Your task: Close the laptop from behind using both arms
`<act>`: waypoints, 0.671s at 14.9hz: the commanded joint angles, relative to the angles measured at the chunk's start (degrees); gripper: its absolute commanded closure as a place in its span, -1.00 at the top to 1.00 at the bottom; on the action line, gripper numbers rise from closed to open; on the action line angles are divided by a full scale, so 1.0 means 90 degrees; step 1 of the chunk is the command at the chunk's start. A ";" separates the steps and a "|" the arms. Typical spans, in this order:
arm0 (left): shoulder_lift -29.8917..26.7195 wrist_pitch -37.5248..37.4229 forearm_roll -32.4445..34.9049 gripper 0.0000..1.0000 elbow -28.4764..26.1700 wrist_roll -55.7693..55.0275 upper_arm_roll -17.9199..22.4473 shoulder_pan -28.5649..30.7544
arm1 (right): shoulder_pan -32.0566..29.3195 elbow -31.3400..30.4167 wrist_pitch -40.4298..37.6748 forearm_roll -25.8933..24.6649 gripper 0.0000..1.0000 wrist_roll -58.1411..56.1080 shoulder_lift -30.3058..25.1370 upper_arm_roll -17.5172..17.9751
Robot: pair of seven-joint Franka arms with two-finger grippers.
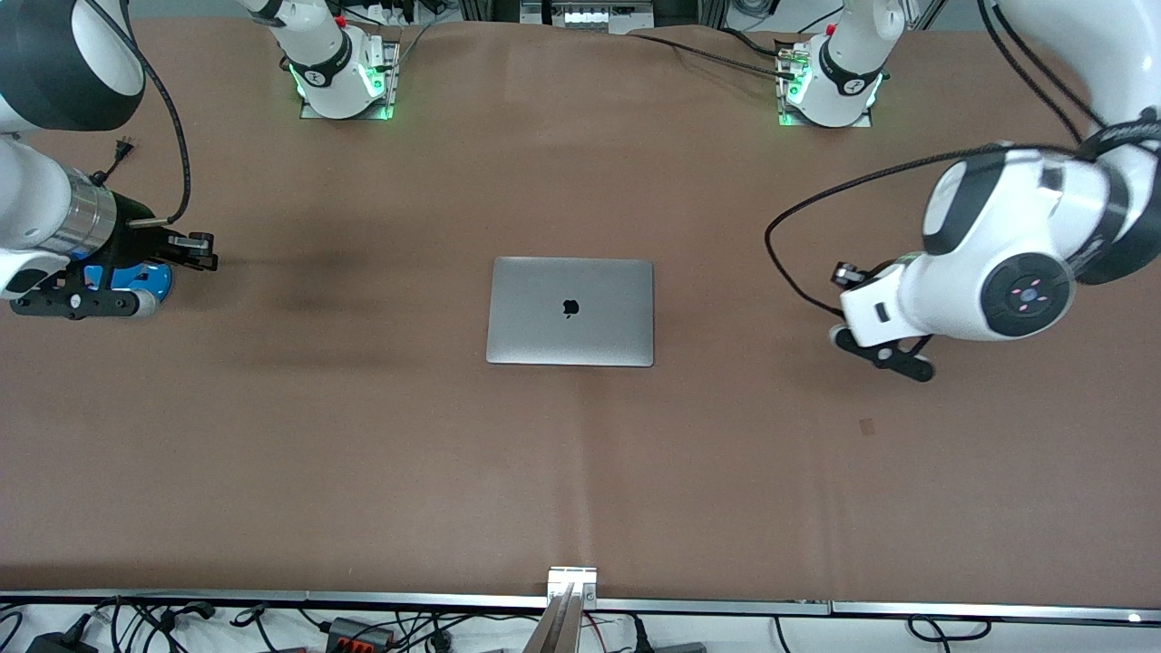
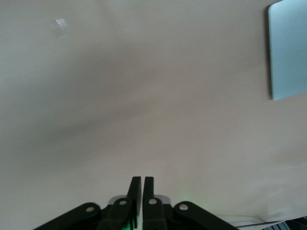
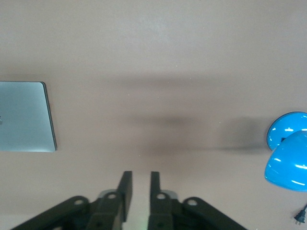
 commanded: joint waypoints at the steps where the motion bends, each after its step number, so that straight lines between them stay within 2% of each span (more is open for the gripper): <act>1: -0.0178 -0.0509 0.0282 0.22 0.0579 -0.0191 0.0094 0.0022 | -0.0384 -0.0126 0.0029 -0.0038 1.00 -0.0196 -0.0232 0.0223; 3: -0.0548 -0.0500 0.0224 1.00 0.0522 -0.0191 0.0192 0.0100 | -0.0657 -0.0505 0.0446 -0.0057 1.00 -0.0186 -0.0630 0.0409; 5: -0.0938 -0.0509 0.0214 1.00 0.0376 -0.0171 0.0464 0.0120 | -0.0950 -0.1294 0.1188 -0.0057 1.00 -0.0215 -0.1196 0.0594; 6: -0.1240 -0.0500 0.0204 1.00 0.0162 -0.0171 0.0688 0.0101 | -0.1261 -0.1511 0.1259 -0.0038 1.00 -0.0206 -0.1412 0.0857; 7: -0.1514 -0.0413 0.0078 1.00 -0.0140 -0.0181 0.0874 0.0042 | -0.1448 -0.1561 0.1221 -0.0018 1.00 -0.0206 -0.1540 0.1043; 8: -0.1758 -0.0112 -0.0155 1.00 -0.0442 -0.0191 0.1021 0.0013 | -0.1449 -0.1562 0.1134 0.0011 1.00 -0.0177 -0.1541 0.1064; 10: -0.2382 0.0805 -0.0954 1.00 -0.1203 -0.0200 0.1625 -0.0036 | -0.1450 -0.1542 0.1201 -0.0008 1.00 -0.0195 -0.1522 0.1064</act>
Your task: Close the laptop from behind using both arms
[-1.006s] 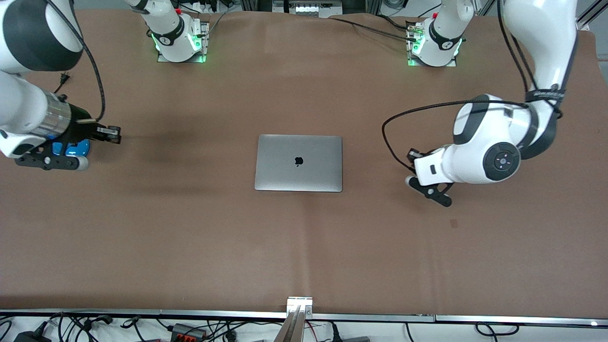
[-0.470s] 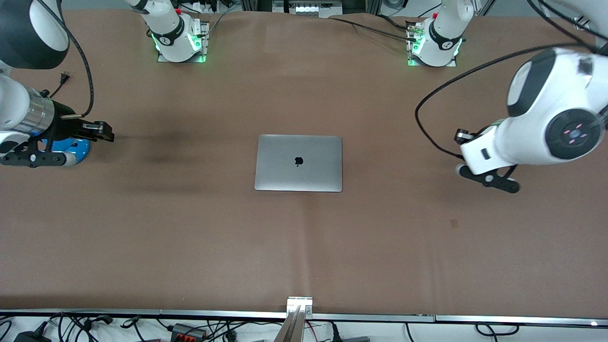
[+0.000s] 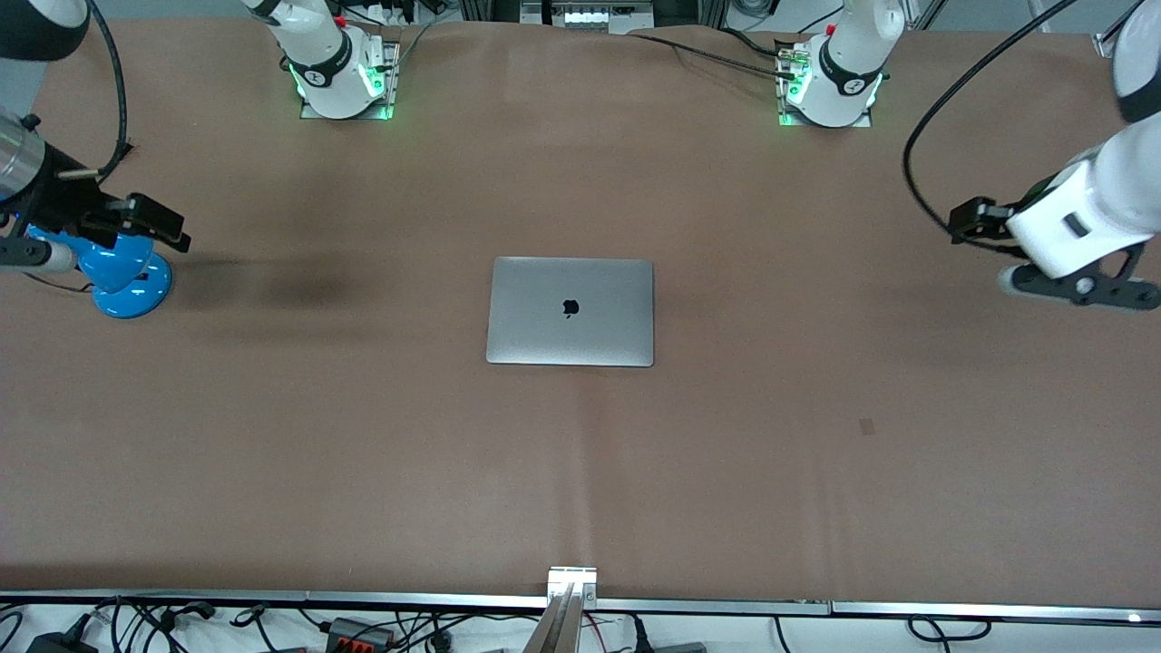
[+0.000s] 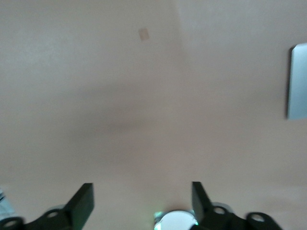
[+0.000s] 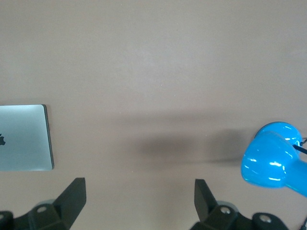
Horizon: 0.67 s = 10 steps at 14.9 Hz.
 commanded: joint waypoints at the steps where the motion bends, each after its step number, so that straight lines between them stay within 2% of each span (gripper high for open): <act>1: -0.1249 0.1178 -0.0813 1.00 -0.1641 -0.0105 0.0720 -0.0165 | -0.0181 -0.0271 0.0205 -0.0038 1.00 -0.0073 -0.0176 0.0185; 3: -0.1690 0.1716 -0.0757 1.00 -0.1948 -0.0096 0.0751 -0.0195 | -0.0152 -0.0252 0.0205 -0.0058 1.00 -0.0035 -0.0156 0.0194; 7: -0.1711 0.1700 -0.0444 1.00 -0.2066 -0.0096 0.0761 -0.0439 | -0.0133 -0.0222 0.0195 -0.0029 1.00 -0.0073 -0.0098 0.0204; 10: -0.1555 0.1544 -0.0444 1.00 -0.1881 -0.0106 0.0751 -0.0420 | -0.0065 -0.0203 0.0185 -0.0029 1.00 -0.0083 -0.0078 0.0204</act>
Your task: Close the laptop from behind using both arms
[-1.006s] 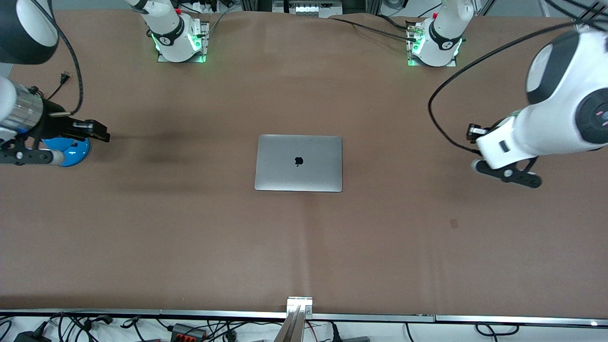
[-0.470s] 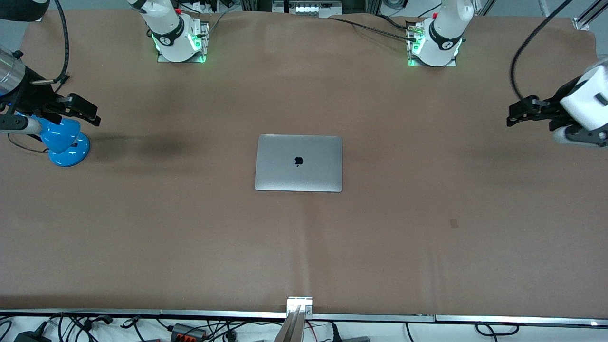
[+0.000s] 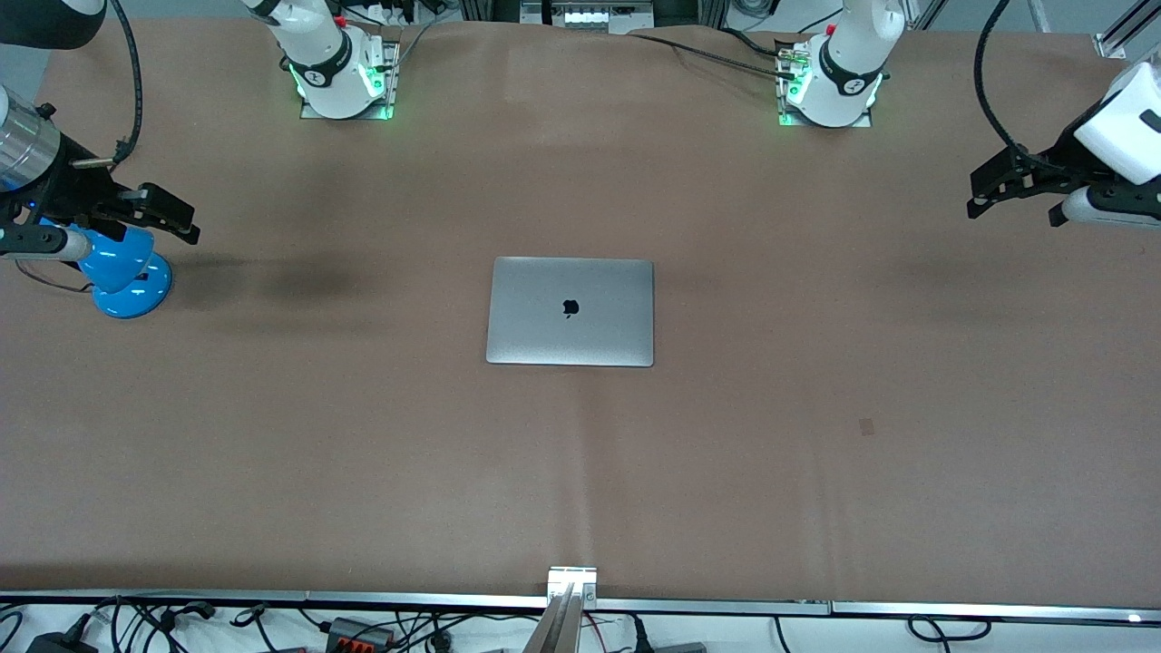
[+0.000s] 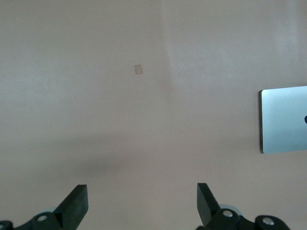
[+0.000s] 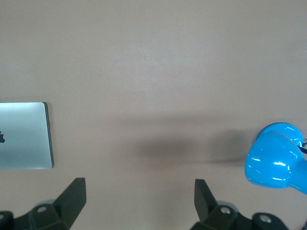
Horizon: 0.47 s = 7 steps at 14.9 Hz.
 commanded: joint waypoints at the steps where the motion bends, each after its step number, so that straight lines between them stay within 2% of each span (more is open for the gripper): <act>1: 0.0007 -0.0019 0.0121 1.00 0.0007 -0.0035 0.0076 -0.0054 | 0.0049 0.0060 0.0052 -0.0076 1.00 -0.0014 0.0135 0.0117; 4: 0.0007 -0.0107 0.0121 1.00 0.0017 -0.0045 0.0066 -0.0054 | 0.0079 0.0422 -0.0133 -0.0106 1.00 -0.0033 0.0332 0.0117; 7: 0.0007 -0.0253 0.0130 1.00 0.0017 -0.0600 0.0066 -0.0054 | 0.0099 0.0442 -0.0153 -0.0096 1.00 -0.0033 0.0332 0.0117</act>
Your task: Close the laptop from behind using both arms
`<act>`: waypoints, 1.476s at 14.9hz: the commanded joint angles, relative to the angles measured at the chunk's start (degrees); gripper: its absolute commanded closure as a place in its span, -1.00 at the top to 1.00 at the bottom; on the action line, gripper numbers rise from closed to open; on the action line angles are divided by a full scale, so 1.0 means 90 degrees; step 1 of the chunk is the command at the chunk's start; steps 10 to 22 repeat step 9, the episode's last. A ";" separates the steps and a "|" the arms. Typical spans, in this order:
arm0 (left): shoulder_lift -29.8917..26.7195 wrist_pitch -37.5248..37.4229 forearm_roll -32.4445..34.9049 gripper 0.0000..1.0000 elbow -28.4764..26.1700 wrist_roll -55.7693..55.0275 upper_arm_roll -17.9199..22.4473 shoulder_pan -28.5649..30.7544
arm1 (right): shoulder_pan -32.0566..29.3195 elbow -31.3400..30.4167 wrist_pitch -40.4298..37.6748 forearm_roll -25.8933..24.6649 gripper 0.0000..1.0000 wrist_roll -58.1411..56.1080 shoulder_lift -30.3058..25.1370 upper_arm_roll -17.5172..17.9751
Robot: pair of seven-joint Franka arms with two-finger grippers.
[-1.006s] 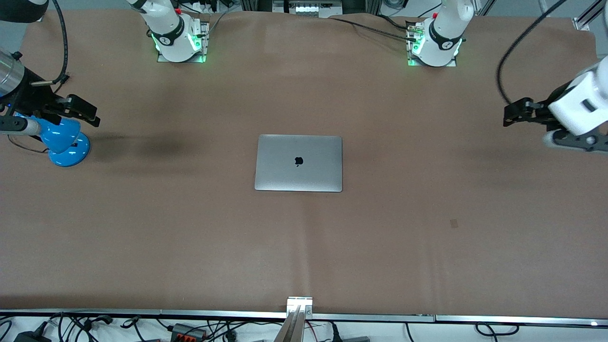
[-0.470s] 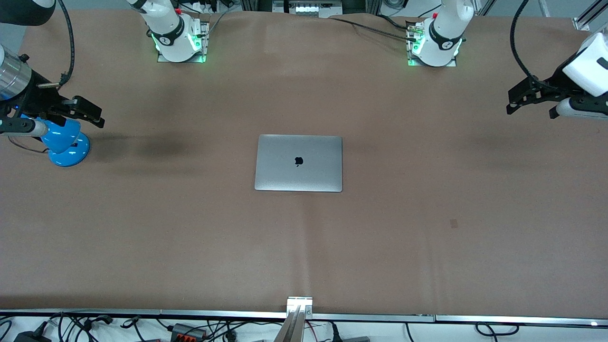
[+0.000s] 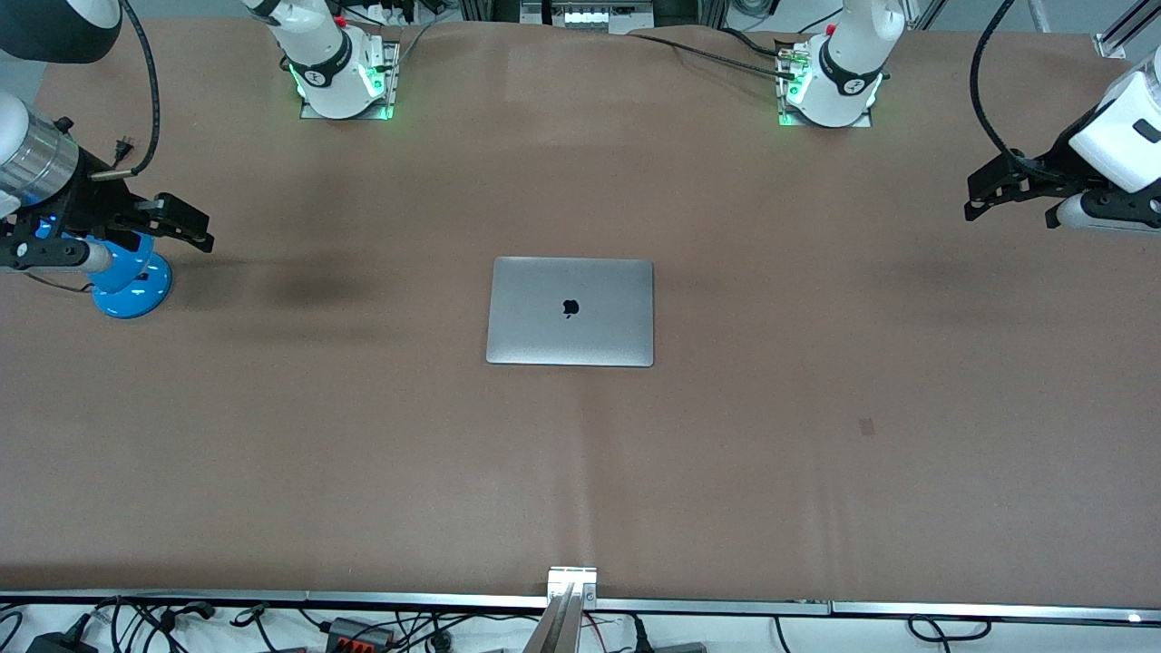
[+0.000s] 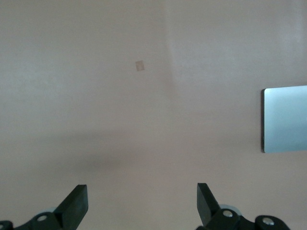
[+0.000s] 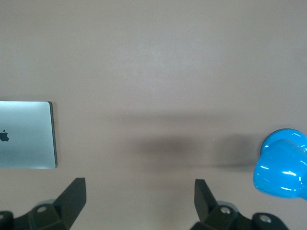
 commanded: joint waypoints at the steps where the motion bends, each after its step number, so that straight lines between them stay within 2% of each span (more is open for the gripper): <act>1: -0.0020 -0.0247 0.0118 1.00 0.0018 -0.0433 0.0030 -0.0055 | 0.0007 0.0214 -0.0141 -0.0083 1.00 -0.0032 0.0067 0.0055; 5: -0.0020 -0.0248 0.0391 1.00 0.0037 -0.0356 -0.0008 -0.0065 | -0.0022 0.0223 -0.0151 -0.0132 1.00 -0.0023 0.0067 0.0045; 9: -0.0011 -0.0248 0.0402 1.00 0.0076 -0.0356 -0.0038 -0.0065 | -0.0022 0.0223 -0.0151 -0.0297 1.00 -0.0072 0.0106 0.0045; 22: -0.0011 -0.0248 0.0402 1.00 0.0076 -0.0356 -0.0038 -0.0065 | -0.0022 0.0223 -0.0151 -0.0297 1.00 -0.0072 0.0106 0.0045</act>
